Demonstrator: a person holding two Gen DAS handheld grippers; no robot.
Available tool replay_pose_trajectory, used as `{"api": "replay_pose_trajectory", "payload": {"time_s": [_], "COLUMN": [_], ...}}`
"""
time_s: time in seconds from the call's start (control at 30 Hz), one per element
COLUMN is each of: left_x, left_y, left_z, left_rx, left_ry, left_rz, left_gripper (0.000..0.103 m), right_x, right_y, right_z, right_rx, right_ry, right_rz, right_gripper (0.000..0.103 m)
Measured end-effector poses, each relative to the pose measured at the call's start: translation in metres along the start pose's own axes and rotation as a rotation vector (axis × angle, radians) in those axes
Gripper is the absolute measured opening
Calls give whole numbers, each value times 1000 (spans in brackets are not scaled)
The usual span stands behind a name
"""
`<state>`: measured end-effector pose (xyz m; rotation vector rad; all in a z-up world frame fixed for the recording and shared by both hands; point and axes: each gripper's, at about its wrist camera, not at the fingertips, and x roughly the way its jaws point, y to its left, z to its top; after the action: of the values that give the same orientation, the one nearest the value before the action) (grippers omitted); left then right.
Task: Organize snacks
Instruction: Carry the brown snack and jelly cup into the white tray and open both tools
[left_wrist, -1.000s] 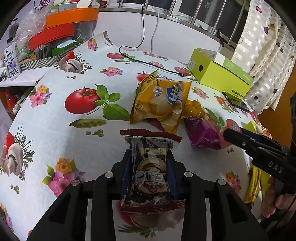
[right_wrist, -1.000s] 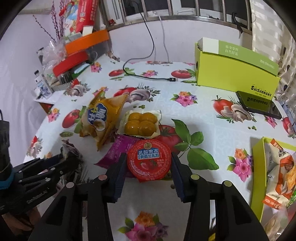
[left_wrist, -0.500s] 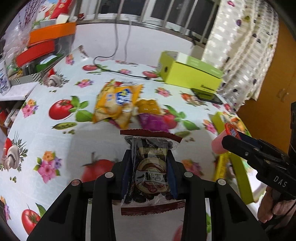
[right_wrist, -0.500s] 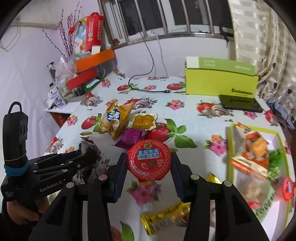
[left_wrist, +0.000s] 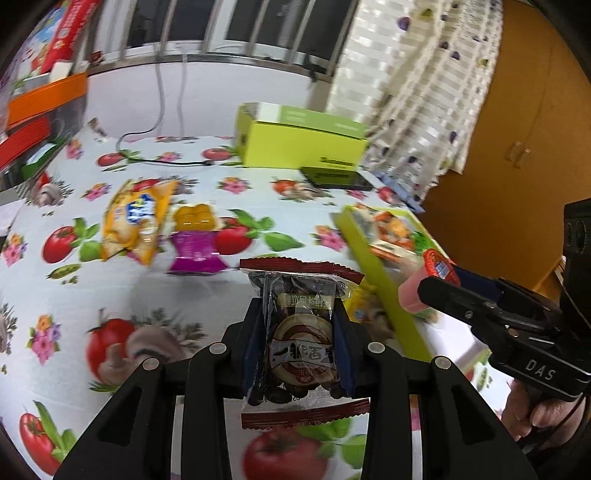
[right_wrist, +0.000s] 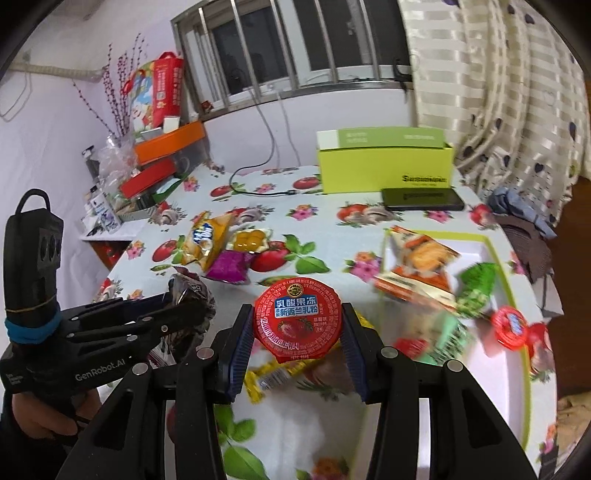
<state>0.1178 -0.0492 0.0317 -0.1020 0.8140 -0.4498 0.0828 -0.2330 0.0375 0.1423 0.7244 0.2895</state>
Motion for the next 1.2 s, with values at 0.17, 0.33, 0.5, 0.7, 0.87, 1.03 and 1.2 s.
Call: {"api": "replay_pose_trajectory", "payload": {"time_s": [0.17,0.33,0.5,0.7,0.87,1.03,1.2], "left_x": [8,19,28,39,53,66,72], "left_y": [-23,-44,-68,-95,-112,-126,-124], "left_z": [-1,-1,0,2,1,-2,-1], "left_rx": [42,67,107,148,167,175,162], "left_ry": [17,45,62,82,116,147,151], "left_rz": [-39,-80,-121,-163,-208,-263,-275], "left_gripper": [36,36,36,36,36,36,36], "right_x": [-16,-28,-40,-46,-46,-39,-27], "right_y": [-25,-45,-62,-81,-96,-114,-132], "right_z": [-10,-18,-26,-35,-41,-51,-59], "right_rx": [45,74,98,131,147,167,195], "right_ry": [-1,1,-4,4,18,57,85], "right_rz": [-49,-95,-131,-172,-199,-220,-227], "right_gripper": [44,44,44,44,44,44,44]}}
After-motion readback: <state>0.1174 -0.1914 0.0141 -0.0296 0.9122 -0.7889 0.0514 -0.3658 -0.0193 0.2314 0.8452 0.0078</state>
